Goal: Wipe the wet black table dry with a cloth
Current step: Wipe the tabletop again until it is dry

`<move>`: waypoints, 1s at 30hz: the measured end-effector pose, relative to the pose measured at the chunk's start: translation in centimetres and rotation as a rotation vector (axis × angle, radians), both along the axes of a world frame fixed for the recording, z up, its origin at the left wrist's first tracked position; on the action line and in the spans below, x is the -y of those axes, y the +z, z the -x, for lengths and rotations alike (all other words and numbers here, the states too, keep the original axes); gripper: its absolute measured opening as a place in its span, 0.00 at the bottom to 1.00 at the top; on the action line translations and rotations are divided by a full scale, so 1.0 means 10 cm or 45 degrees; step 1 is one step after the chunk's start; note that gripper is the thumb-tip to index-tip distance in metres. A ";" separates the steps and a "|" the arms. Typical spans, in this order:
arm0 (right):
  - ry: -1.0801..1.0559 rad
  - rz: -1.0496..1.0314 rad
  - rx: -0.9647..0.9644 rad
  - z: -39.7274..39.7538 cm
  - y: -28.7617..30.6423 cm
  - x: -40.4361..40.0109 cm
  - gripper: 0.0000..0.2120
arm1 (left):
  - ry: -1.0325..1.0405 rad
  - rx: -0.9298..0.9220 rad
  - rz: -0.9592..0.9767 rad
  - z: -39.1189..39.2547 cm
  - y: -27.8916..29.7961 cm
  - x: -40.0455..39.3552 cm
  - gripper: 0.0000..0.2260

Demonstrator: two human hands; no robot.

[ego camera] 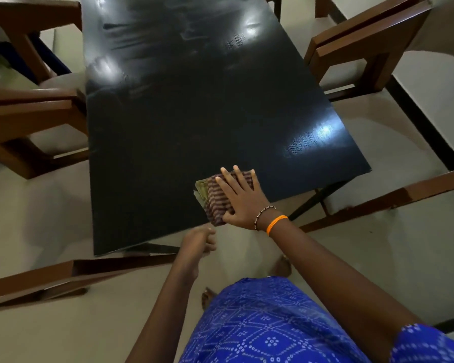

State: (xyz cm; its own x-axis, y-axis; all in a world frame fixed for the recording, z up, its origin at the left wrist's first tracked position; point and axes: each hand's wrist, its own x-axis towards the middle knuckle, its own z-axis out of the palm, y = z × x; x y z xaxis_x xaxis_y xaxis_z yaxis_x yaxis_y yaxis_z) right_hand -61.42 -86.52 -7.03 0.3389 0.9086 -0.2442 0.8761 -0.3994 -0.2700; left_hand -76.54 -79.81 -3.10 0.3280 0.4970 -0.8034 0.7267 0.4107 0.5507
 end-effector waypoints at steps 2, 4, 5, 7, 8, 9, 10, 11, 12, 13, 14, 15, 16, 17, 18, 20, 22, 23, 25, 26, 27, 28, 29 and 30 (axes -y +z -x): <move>0.051 -0.045 0.040 -0.07 -0.05 0.06 0.40 | -0.040 -0.071 0.072 -0.05 -0.04 0.06 0.08; 0.088 -0.063 0.092 -0.20 -0.08 0.16 0.42 | -0.095 -0.112 0.148 -0.15 -0.06 0.12 0.10; 0.098 -0.062 0.109 -0.29 -0.09 0.24 0.42 | -0.112 -0.124 0.172 -0.21 -0.06 0.17 0.10; 0.078 -0.057 0.150 -0.50 -0.10 0.43 0.43 | -0.145 -0.118 0.189 -0.35 -0.05 0.24 0.11; 0.046 -0.060 0.171 -0.64 -0.09 0.55 0.43 | -0.155 -0.100 0.197 -0.43 -0.04 0.29 0.11; 0.007 -0.063 0.189 -0.78 -0.09 0.68 0.43 | -0.165 -0.079 0.212 -0.51 -0.04 0.33 0.11; -0.036 -0.058 0.201 -0.94 -0.08 0.82 0.43 | -0.182 -0.059 0.229 -0.59 -0.03 0.38 0.11; -0.089 -0.048 0.204 -1.10 -0.07 0.96 0.43 | -0.201 -0.041 0.240 -0.66 -0.01 0.43 0.11; -0.156 -0.034 0.207 -1.25 -0.06 1.10 0.43 | -0.220 -0.023 0.242 -0.72 0.01 0.47 0.11; -0.241 -0.017 0.218 -1.41 -0.04 1.25 0.43 | -0.238 -0.006 0.242 -0.78 0.02 0.52 0.11; -0.336 0.003 0.227 -1.57 -0.01 1.39 0.43 | -0.253 0.010 0.240 -0.83 0.02 0.56 0.11; -0.429 0.031 0.227 -1.72 0.01 1.53 0.44 | -0.263 0.022 0.243 -0.86 0.02 0.60 0.12; -0.513 0.056 0.205 -1.84 0.02 1.65 0.45 | -0.271 0.031 0.251 -0.87 0.01 0.62 0.12; -0.594 0.064 0.163 -1.92 0.02 1.75 0.45 | -0.275 0.038 0.263 -0.87 0.00 0.63 0.12; -0.675 0.043 0.105 -1.95 0.01 1.82 0.46 | -0.277 0.045 0.280 -0.86 -0.02 0.63 0.13; -0.866 -0.108 -0.041 -1.92 -0.07 1.87 0.46 | -0.262 0.053 0.314 -0.81 -0.07 0.59 0.13; -1.160 -0.346 -0.180 -1.75 -0.14 1.79 0.43 | -0.234 0.039 0.314 -0.74 -0.12 0.51 0.13; -1.336 -0.449 -0.212 -1.63 -0.16 1.71 0.41 | -0.223 0.036 0.315 -0.70 -0.15 0.47 0.13; -1.650 -0.588 -0.245 -1.38 -0.16 1.46 0.41 | -0.192 0.040 0.337 -0.59 -0.20 0.36 0.13; -1.780 -0.628 -0.266 -1.28 -0.15 1.32 0.43 | -0.176 0.047 0.355 -0.53 -0.22 0.31 0.13; -1.896 -0.648 -0.302 -1.19 -0.13 1.17 0.45 | -0.155 0.053 0.370 -0.46 -0.25 0.26 0.12; -1.990 -0.660 -0.330 -1.13 -0.13 1.05 0.47 | -0.135 0.060 0.382 -0.38 -0.27 0.21 0.12; -2.068 -0.667 -0.350 -1.09 -0.12 0.94 0.48 | -0.115 0.066 0.391 -0.30 -0.28 0.15 0.12; -2.132 -0.687 -0.357 -1.06 -0.12 0.86 0.48 | -0.094 0.073 0.395 -0.21 -0.30 0.08 0.12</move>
